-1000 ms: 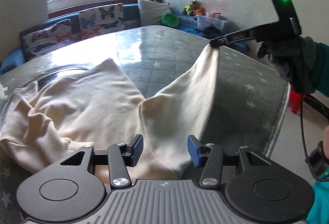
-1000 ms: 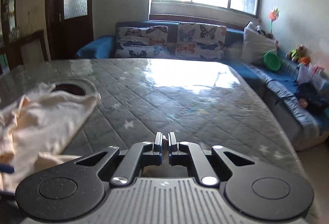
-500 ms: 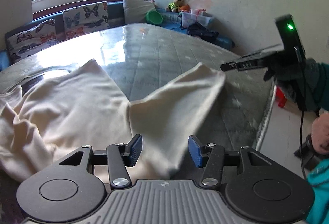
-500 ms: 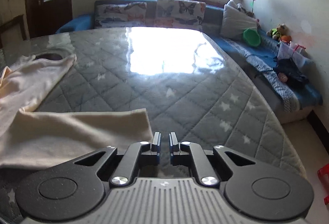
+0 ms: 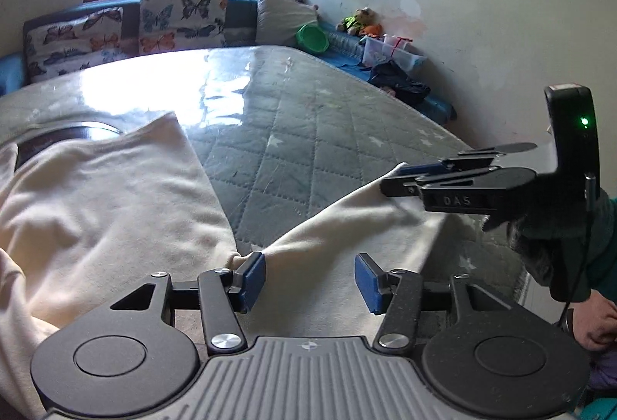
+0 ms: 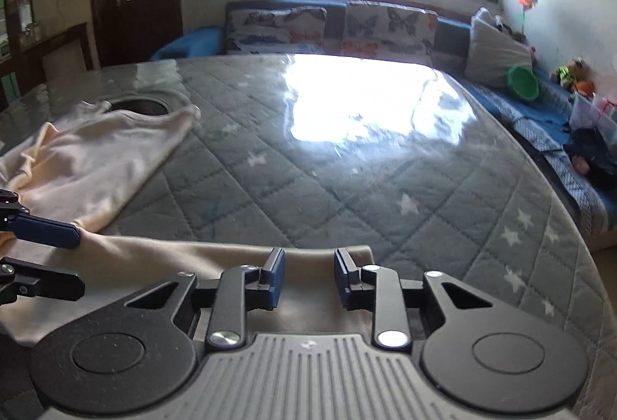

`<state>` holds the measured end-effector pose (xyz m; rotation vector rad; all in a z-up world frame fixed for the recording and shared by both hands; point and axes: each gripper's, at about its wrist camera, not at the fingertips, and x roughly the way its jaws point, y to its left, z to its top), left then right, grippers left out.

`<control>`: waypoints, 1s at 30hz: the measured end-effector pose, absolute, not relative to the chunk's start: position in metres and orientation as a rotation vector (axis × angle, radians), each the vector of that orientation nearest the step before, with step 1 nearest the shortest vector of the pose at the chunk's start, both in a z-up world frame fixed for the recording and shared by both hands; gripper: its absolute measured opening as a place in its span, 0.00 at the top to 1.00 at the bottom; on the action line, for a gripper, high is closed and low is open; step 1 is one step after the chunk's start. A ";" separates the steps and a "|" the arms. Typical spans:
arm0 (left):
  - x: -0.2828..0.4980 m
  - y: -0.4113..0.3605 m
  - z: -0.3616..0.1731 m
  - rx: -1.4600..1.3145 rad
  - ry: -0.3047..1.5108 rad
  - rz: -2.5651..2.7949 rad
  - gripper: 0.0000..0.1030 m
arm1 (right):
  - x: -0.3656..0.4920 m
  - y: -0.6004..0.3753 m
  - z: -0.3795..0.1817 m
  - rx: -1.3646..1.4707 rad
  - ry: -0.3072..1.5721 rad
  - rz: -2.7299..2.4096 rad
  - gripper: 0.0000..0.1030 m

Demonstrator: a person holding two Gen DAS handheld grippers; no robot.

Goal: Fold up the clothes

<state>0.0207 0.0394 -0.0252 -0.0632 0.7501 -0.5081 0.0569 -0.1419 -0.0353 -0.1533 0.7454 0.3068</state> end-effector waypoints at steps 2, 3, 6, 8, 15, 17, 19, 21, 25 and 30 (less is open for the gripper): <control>0.023 0.039 -0.029 -0.075 0.763 -0.509 0.45 | 0.057 -0.147 -0.037 -0.143 0.756 0.299 0.73; 0.022 0.039 -0.029 -0.077 0.763 -0.516 0.45 | 0.056 -0.150 -0.036 -0.138 0.757 0.298 0.73; 0.017 0.043 -0.024 -0.081 0.748 -0.527 0.43 | 0.055 -0.151 -0.035 -0.144 0.763 0.297 0.72; 0.013 0.049 -0.018 -0.088 0.732 -0.521 0.42 | 0.055 -0.149 -0.033 -0.150 0.762 0.300 0.65; 0.012 0.106 0.009 -0.134 0.658 -0.386 0.41 | 0.059 -0.124 -0.013 -0.156 0.731 0.382 0.62; 0.017 0.125 0.015 -0.133 0.648 -0.308 0.41 | 0.060 -0.110 -0.007 -0.168 0.718 0.428 0.61; 0.024 0.143 0.019 -0.137 0.654 -0.234 0.41 | 0.060 -0.094 -0.002 -0.181 0.709 0.482 0.61; 0.031 0.159 0.022 -0.134 0.661 -0.167 0.41 | 0.061 -0.075 0.001 -0.198 0.701 0.537 0.60; 0.052 0.182 0.027 -0.104 0.679 -0.056 0.41 | 0.064 -0.037 0.004 -0.240 0.687 0.637 0.56; 0.091 0.202 0.025 -0.075 0.706 0.036 0.42 | 0.064 0.010 -0.001 -0.290 0.683 0.757 0.55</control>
